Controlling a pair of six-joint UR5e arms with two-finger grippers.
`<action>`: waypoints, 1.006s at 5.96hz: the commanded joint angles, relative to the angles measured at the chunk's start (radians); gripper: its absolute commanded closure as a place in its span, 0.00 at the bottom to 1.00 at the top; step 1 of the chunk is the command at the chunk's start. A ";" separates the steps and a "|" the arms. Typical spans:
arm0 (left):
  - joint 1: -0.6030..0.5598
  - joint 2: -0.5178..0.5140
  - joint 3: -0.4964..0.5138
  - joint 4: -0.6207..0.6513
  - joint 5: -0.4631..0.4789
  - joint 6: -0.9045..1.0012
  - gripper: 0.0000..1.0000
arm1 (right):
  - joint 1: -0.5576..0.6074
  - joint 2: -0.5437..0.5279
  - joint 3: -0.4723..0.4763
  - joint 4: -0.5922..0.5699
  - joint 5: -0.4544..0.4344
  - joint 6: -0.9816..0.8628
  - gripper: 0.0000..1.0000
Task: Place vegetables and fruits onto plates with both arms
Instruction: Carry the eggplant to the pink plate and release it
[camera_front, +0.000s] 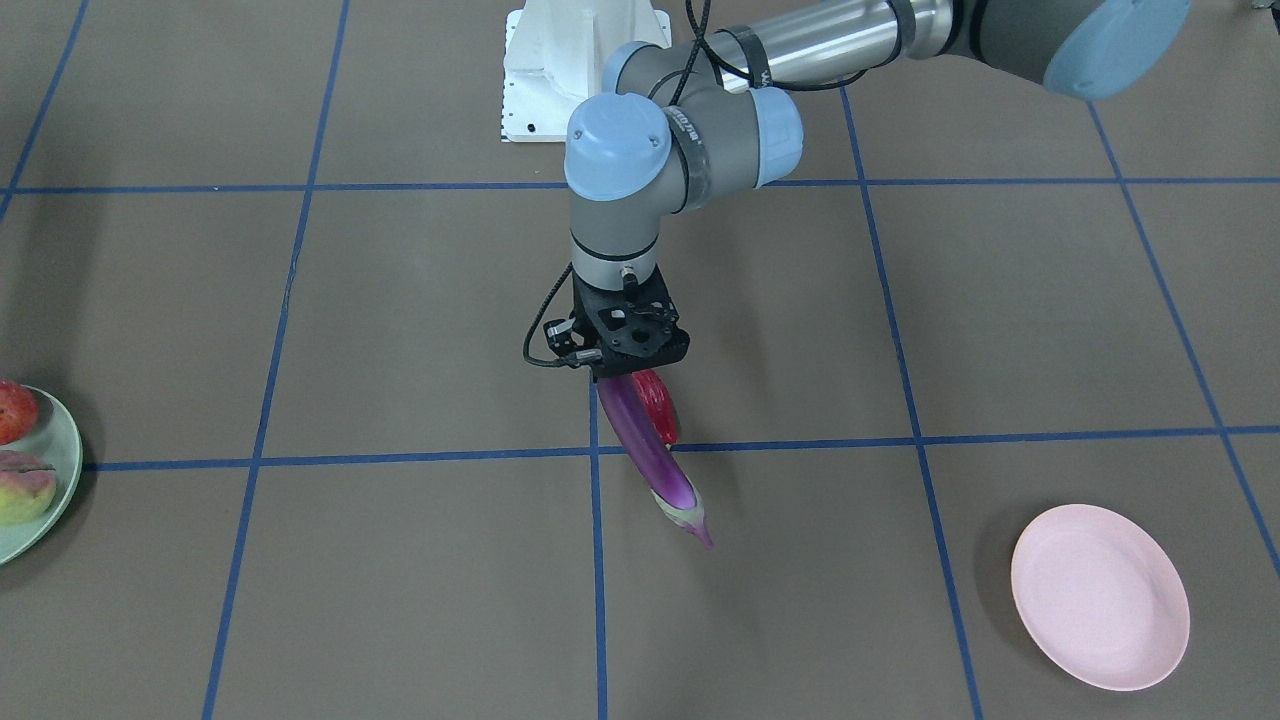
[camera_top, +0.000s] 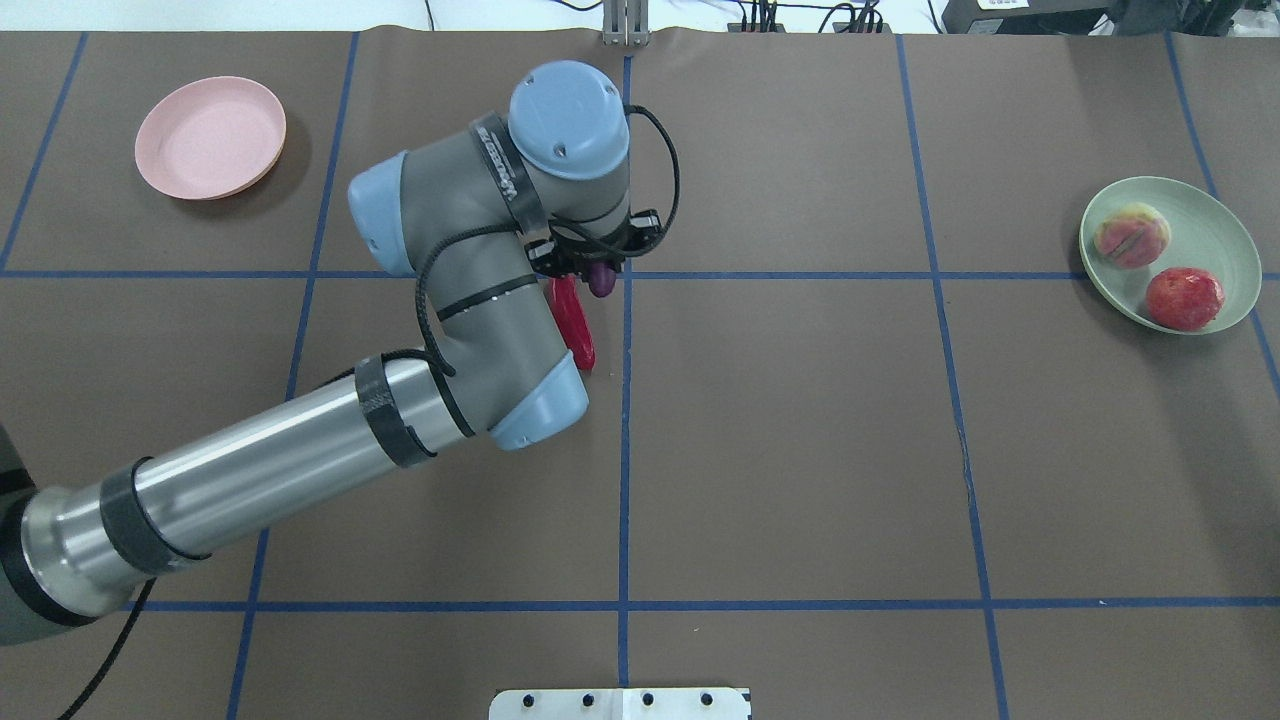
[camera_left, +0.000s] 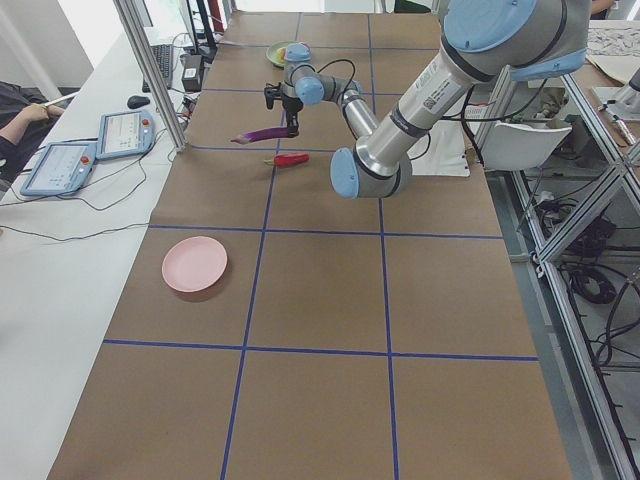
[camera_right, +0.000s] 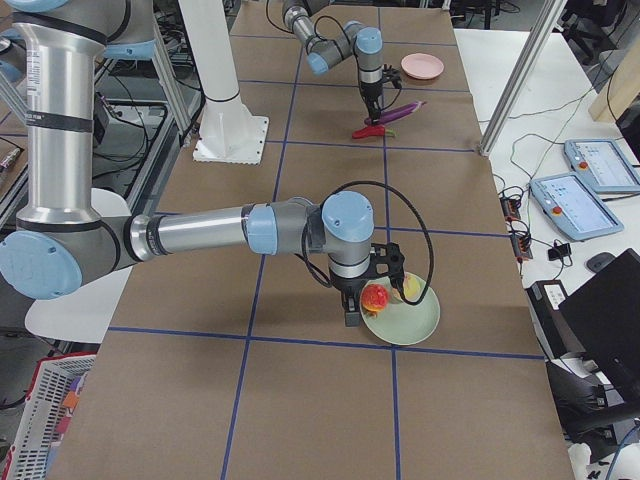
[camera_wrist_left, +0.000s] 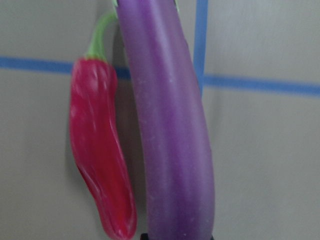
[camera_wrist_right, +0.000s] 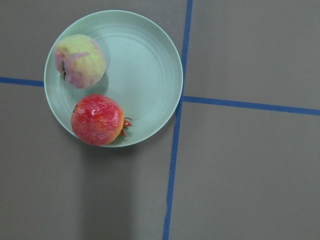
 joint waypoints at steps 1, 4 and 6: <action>-0.174 0.065 0.040 0.040 -0.006 -0.010 1.00 | 0.000 0.001 0.002 0.000 0.000 0.000 0.00; -0.421 0.136 0.310 -0.122 -0.133 0.436 1.00 | -0.003 0.005 0.002 0.000 0.002 0.000 0.00; -0.463 0.170 0.506 -0.284 -0.138 0.644 1.00 | -0.006 0.008 0.002 0.000 0.002 0.002 0.00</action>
